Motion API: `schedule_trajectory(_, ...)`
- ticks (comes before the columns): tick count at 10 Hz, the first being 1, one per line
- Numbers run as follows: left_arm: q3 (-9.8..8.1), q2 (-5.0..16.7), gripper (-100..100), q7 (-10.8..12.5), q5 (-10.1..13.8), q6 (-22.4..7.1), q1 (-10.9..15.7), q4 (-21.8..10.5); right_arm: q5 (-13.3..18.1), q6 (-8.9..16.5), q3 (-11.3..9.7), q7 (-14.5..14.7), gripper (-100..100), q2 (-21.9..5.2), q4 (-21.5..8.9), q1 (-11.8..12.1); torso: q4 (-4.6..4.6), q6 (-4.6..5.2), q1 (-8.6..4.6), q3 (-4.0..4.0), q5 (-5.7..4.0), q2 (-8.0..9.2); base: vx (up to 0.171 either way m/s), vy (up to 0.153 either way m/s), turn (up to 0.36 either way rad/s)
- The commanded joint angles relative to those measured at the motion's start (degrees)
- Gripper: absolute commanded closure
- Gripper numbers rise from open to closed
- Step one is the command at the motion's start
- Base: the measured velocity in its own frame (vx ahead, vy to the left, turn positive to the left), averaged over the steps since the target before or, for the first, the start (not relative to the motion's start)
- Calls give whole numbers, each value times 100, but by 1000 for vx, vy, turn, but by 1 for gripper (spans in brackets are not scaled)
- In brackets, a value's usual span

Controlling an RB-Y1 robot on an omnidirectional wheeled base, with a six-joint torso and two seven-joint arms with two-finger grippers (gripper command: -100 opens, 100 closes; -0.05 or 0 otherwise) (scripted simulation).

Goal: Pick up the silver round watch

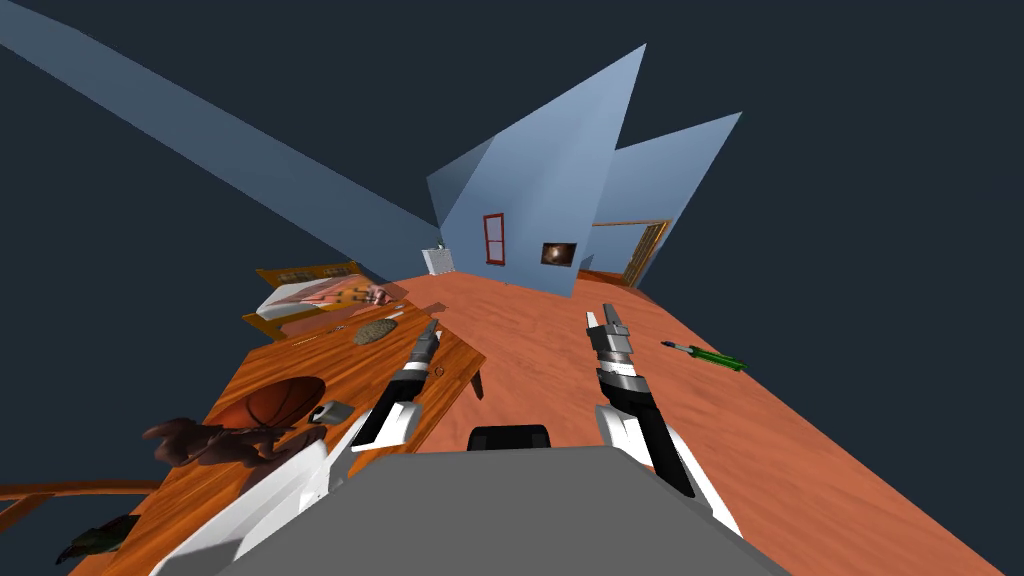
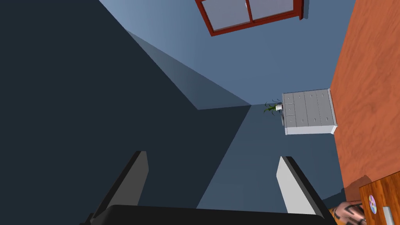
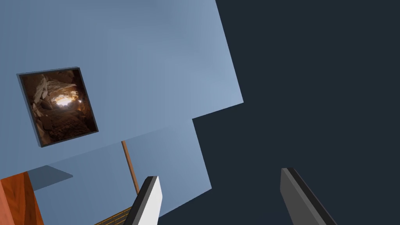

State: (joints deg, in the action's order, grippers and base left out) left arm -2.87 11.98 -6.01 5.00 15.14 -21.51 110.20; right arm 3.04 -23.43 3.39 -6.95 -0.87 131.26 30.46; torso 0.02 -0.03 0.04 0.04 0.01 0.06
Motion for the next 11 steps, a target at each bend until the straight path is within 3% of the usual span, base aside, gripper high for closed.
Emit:
schedule_trajectory(1, 29, 122, -100, -60, 164, -208, 80, -286, 0, 0, 0, 0, 0, 0, 0, 0, 0, 0, 0, 0, 0, 0, -16, 0, -152)
schedule_trajectory(6, 83, 338, -100, -174, 467, -628, 241, -1010, 0, 0, 0, 0, 0, 0, 0, -1, -1, 3, 3, -3, 1, -4, -11, 3, -112)
schedule_trajectory(9, 149, 548, -100, -300, 782, -1037, 412, -1639, 0, 0, 0, 0, 0, 0, 0, 0, -1, -1, 3, -3, 0, -5, -3, 5, -133)
schedule_trajectory(10, 149, 548, -100, -300, 782, -1055, 412, -1671, 0, 0, 0, 0, 0, 0, 0, 0, -1, 1, 3, -3, 0, -5, -2, 8, -92)
schedule_trajectory(11, 186, 649, -100, -368, 941, -1268, 500, -1829, 0, 0, 0, 0, 0, 0, 0, 0, -1, 0, 4, -3, 0, -6, -1, 7, -161)
